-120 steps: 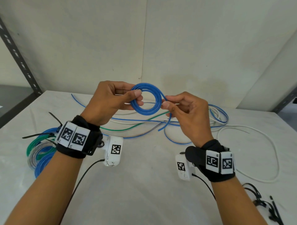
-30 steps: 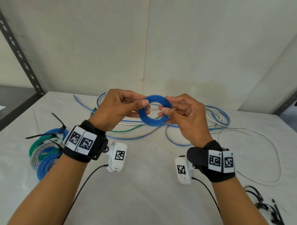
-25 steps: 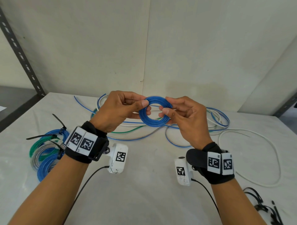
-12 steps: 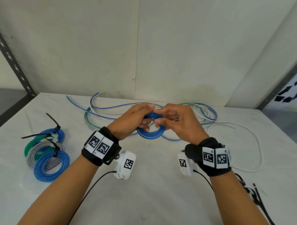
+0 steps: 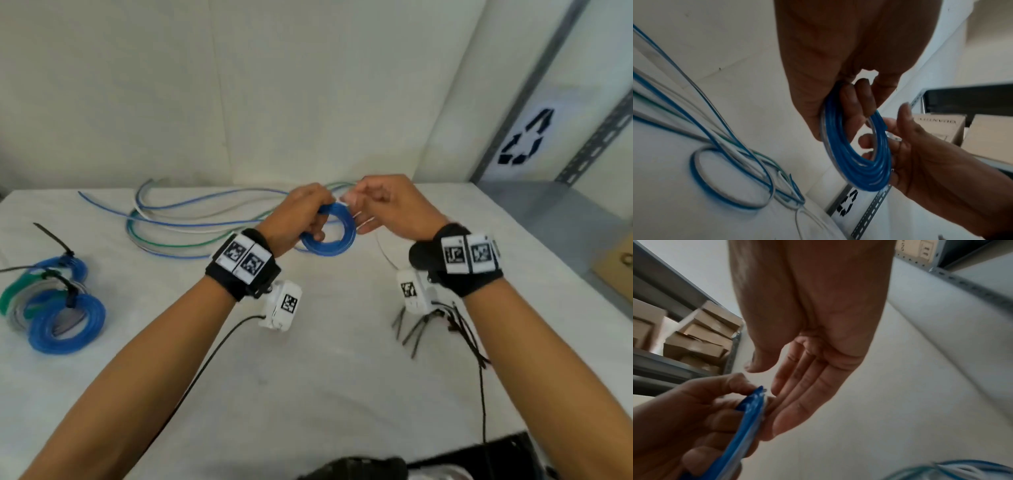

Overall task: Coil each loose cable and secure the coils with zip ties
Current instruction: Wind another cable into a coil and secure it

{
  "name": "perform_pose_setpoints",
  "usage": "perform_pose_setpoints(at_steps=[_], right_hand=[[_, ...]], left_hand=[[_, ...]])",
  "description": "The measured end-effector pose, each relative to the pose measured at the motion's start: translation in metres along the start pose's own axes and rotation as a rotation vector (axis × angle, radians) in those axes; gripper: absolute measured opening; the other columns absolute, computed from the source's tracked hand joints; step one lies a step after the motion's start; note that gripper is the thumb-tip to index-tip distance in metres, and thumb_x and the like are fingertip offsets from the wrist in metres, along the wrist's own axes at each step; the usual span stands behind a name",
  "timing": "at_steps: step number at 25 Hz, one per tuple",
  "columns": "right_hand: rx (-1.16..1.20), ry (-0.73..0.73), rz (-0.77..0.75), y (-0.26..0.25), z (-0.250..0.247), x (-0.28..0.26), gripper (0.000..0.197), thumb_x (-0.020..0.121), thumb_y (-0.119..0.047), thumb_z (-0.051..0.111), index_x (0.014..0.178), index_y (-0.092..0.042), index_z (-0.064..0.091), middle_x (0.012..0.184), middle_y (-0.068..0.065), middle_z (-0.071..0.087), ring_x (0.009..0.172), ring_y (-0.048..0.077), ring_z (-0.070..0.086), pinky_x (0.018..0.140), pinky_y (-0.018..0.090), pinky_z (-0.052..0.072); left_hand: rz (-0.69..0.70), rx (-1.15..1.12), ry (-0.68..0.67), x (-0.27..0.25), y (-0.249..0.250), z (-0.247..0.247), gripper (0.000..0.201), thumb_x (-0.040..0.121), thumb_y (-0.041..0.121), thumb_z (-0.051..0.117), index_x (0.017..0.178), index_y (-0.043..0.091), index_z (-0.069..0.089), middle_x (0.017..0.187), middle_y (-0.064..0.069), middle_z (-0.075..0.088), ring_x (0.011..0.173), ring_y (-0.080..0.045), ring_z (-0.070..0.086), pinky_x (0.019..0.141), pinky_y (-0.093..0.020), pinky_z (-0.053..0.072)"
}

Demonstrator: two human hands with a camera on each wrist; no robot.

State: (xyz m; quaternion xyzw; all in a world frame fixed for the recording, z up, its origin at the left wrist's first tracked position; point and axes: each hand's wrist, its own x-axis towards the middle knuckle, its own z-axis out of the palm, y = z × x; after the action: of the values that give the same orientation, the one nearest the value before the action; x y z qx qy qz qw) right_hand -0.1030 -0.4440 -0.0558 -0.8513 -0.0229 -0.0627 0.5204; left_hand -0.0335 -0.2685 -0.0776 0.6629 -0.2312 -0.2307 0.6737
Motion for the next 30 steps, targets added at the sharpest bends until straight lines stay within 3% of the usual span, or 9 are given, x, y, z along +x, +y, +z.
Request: perform_pose_setpoints(at_steps=[3, 5, 7, 9, 12, 17, 21, 25, 30], right_hand=[[-0.368, -0.12, 0.252, 0.037, -0.039, -0.02, 0.014, 0.097, -0.004, 0.055, 0.104, -0.005, 0.068, 0.087, 0.015, 0.074, 0.066, 0.022, 0.069, 0.062, 0.032, 0.056], [-0.7, -0.295, 0.341, 0.062, -0.054, -0.035, 0.026, 0.087, 0.003, 0.061, 0.1, -0.016, 0.071, 0.084, 0.004, 0.073, 0.065, 0.012, 0.064, 0.067, 0.028, 0.05], [-0.916, -0.406, 0.368, 0.079, -0.051, -0.047, 0.029, 0.082, -0.002, 0.073, 0.103, -0.022, 0.072, 0.09, -0.002, 0.069, 0.073, 0.01, 0.059, 0.077, 0.028, 0.05], [-0.999, -0.46, 0.371, 0.087, -0.041, -0.051, 0.03, 0.08, -0.004, 0.077, 0.105, -0.019, 0.072, 0.099, 0.0, 0.068, 0.085, 0.017, 0.059, 0.082, 0.031, 0.052], [-1.036, -0.491, 0.414, 0.091, -0.035, -0.051, 0.031, 0.079, -0.004, 0.079, 0.107, -0.014, 0.071, 0.106, 0.005, 0.069, 0.092, 0.021, 0.061, 0.075, 0.029, 0.047], [-1.12, -0.416, 0.418, 0.097, -0.035, -0.051, 0.02, 0.078, -0.004, 0.079, 0.094, -0.016, 0.073, 0.103, 0.007, 0.069, 0.093, 0.026, 0.066, 0.083, 0.036, 0.057], [-1.11, -0.335, 0.411, 0.1, -0.043, -0.052, 0.015, 0.083, -0.005, 0.074, 0.089, -0.018, 0.072, 0.104, 0.007, 0.07, 0.097, 0.027, 0.066, 0.086, 0.038, 0.056], [-1.115, -0.212, 0.379, 0.093, -0.053, -0.051, 0.012, 0.089, -0.009, 0.069, 0.097, -0.018, 0.073, 0.103, 0.006, 0.067, 0.095, 0.026, 0.066, 0.082, 0.034, 0.054], [-1.052, -0.112, 0.322, 0.073, -0.067, -0.045, 0.009, 0.088, -0.01, 0.071, 0.088, -0.018, 0.074, 0.093, 0.002, 0.071, 0.087, 0.021, 0.069, 0.075, 0.03, 0.052]], left_hand=[[-0.014, 0.148, -0.055, 0.002, -0.02, 0.037, 0.025, 0.099, 0.01, 0.044, 0.075, 0.017, 0.041, 0.057, 0.002, 0.033, 0.045, -0.013, 0.028, 0.048, -0.028, 0.034], [-0.017, 0.265, -0.116, -0.001, -0.034, 0.051, 0.023, 0.1, 0.016, 0.047, 0.077, 0.017, 0.046, 0.059, 0.002, 0.038, 0.047, -0.013, 0.034, 0.05, -0.028, 0.039], [-0.031, 0.318, -0.153, -0.004, -0.043, 0.056, 0.02, 0.099, 0.019, 0.049, 0.079, 0.017, 0.049, 0.062, 0.0, 0.042, 0.048, -0.014, 0.037, 0.052, -0.029, 0.041], [-0.036, 0.327, -0.163, -0.006, -0.047, 0.054, 0.016, 0.096, 0.02, 0.05, 0.081, 0.016, 0.049, 0.065, -0.002, 0.044, 0.051, -0.016, 0.038, 0.054, -0.031, 0.042], [-0.027, 0.301, -0.169, -0.009, -0.049, 0.047, 0.014, 0.091, 0.027, 0.052, 0.08, 0.017, 0.05, 0.066, -0.002, 0.044, 0.055, -0.016, 0.038, 0.054, -0.03, 0.042], [-0.06, 0.282, -0.172, -0.013, -0.058, 0.048, 0.015, 0.099, 0.017, 0.049, 0.084, 0.014, 0.049, 0.062, -0.001, 0.041, 0.053, -0.014, 0.035, 0.053, -0.028, 0.041], [-0.068, 0.27, -0.176, -0.016, -0.06, 0.049, 0.014, 0.099, 0.016, 0.049, 0.085, 0.013, 0.049, 0.064, -0.002, 0.042, 0.054, -0.014, 0.035, 0.052, -0.028, 0.041], [-0.055, 0.222, -0.152, -0.015, -0.056, 0.044, 0.015, 0.1, 0.014, 0.048, 0.085, 0.013, 0.049, 0.064, -0.001, 0.041, 0.053, -0.013, 0.035, 0.052, -0.028, 0.041], [-0.029, 0.168, -0.11, -0.014, -0.051, 0.041, 0.019, 0.101, 0.014, 0.046, 0.083, 0.013, 0.049, 0.061, 0.001, 0.04, 0.05, -0.012, 0.034, 0.052, -0.028, 0.04]])
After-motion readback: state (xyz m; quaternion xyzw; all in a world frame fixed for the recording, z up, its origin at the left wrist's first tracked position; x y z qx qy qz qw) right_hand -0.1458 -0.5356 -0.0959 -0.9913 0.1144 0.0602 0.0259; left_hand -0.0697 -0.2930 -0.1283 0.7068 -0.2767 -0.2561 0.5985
